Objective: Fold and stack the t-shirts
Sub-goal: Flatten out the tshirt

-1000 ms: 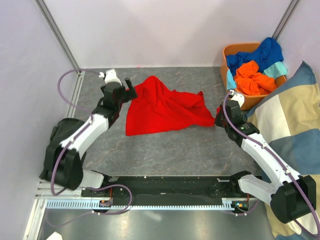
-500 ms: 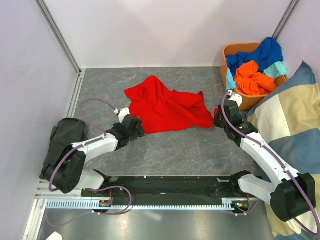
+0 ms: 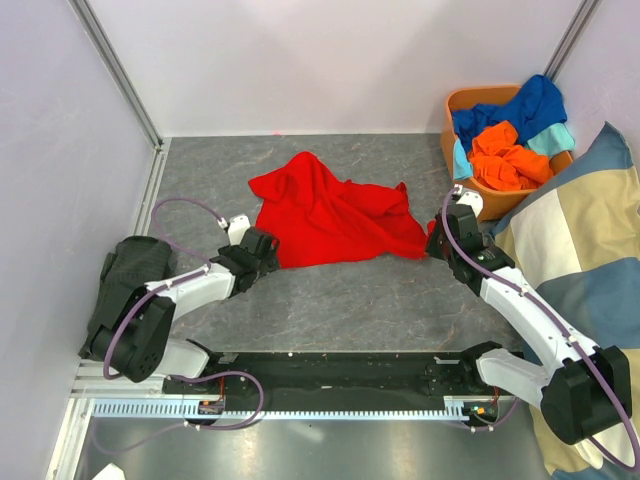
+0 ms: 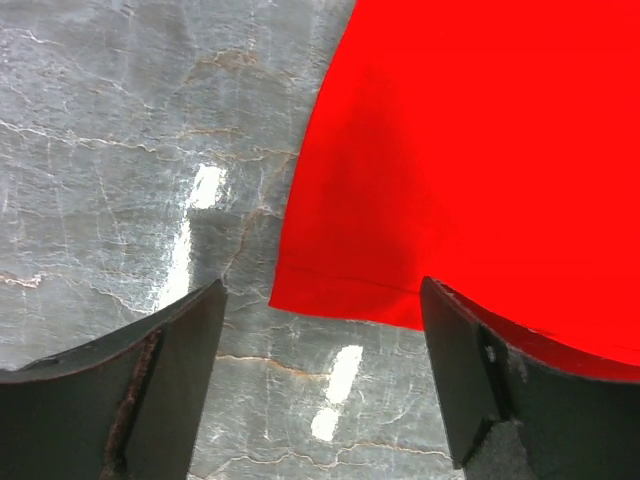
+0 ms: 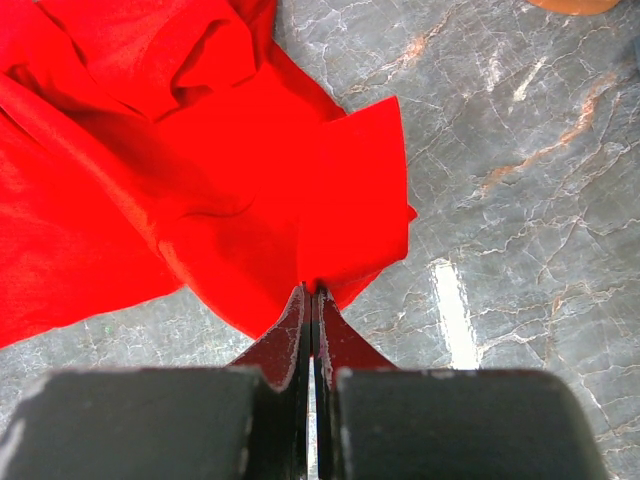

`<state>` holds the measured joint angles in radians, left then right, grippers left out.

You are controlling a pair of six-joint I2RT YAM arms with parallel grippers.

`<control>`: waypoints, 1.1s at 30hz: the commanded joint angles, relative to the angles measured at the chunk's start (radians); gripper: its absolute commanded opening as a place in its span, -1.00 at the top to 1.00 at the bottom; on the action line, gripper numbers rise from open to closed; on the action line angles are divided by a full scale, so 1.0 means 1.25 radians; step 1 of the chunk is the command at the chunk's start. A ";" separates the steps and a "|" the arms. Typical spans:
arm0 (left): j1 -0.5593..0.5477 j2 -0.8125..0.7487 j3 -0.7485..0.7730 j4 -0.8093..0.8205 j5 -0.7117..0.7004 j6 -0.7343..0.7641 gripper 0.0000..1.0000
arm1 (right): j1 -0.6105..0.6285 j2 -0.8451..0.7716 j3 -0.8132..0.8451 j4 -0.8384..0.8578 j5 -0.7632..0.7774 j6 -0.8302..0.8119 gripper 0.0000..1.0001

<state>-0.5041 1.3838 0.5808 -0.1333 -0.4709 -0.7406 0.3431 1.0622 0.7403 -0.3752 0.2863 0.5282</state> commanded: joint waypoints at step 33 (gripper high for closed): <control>0.183 -0.034 0.072 0.012 0.002 0.073 0.96 | 0.003 0.040 -0.018 0.058 0.026 -0.009 1.00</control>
<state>-0.3832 1.4090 0.6151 -0.1097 -0.4850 -0.7143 0.3431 1.0775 0.7124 -0.3653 0.2871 0.5274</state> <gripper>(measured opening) 0.043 0.010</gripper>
